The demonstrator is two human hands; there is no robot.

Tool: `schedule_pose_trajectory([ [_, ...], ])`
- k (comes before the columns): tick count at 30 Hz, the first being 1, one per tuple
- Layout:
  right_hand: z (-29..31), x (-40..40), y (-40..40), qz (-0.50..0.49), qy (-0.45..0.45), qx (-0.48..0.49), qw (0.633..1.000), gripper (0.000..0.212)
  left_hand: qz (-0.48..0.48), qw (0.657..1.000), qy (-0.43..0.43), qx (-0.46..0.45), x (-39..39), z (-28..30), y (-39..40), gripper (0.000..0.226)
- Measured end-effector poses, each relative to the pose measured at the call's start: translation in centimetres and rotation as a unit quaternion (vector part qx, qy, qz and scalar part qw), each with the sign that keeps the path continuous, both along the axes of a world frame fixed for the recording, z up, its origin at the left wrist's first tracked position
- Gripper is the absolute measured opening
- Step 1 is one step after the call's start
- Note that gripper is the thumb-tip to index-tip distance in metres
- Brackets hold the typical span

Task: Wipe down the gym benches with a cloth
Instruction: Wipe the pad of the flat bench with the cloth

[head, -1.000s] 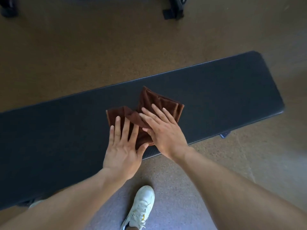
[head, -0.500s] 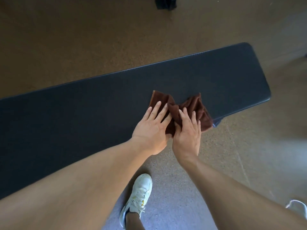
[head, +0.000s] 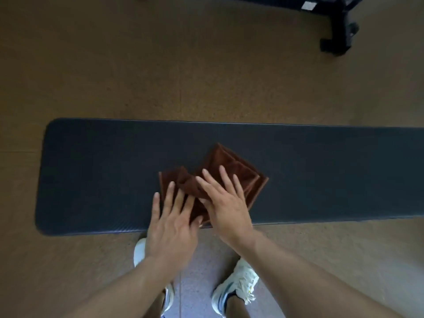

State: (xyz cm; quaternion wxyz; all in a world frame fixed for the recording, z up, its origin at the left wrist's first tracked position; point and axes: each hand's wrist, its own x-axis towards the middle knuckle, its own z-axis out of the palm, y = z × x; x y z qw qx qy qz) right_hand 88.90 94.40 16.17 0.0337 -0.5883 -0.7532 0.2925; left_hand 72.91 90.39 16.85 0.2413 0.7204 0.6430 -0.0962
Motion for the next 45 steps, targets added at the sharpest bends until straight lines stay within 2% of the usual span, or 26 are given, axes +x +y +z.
schedule_pose_trajectory([
  [3,0.4,-7.7,5.0,0.150,0.012,-0.067,0.986,0.056,0.094,0.995,0.029,0.004,-7.2,0.0,0.5,0.068],
  [6,-0.2,-11.0,8.7,0.203,-0.009,-0.044,0.978,0.059,0.117,0.993,0.004,0.002,-11.0,-0.2,2.4,0.072],
  [9,-1.0,-10.3,10.1,0.229,-0.031,0.010,0.973,0.057,0.090,0.996,-0.006,-0.010,-12.0,-0.4,4.5,0.078],
  [13,-1.4,-6.5,11.5,0.184,-0.020,0.028,0.982,0.052,0.044,0.999,-0.003,-0.022,-8.8,-0.2,8.2,0.079],
  [16,-1.4,-1.2,13.0,0.150,-0.019,0.030,0.988,0.052,0.025,0.999,-0.007,-0.037,-3.0,0.4,11.2,0.079],
  [21,-1.6,12.4,14.5,0.076,-0.033,0.028,0.996,0.052,-0.018,0.998,-0.043,-0.039,10.5,0.1,15.3,0.079],
  [37,-1.6,56.8,14.8,-0.043,-0.093,0.028,0.994,0.055,-0.146,0.988,-0.045,-0.033,54.3,-1.0,19.9,0.078],
  [41,-1.4,63.6,12.7,-0.078,-0.104,0.037,0.991,0.054,-0.180,0.982,-0.044,-0.045,61.2,-0.8,18.9,0.077],
  [45,-1.4,67.4,9.5,-0.155,-0.112,0.044,0.981,0.052,-0.233,0.970,-0.064,-0.037,64.6,-0.7,17.4,0.076],
])
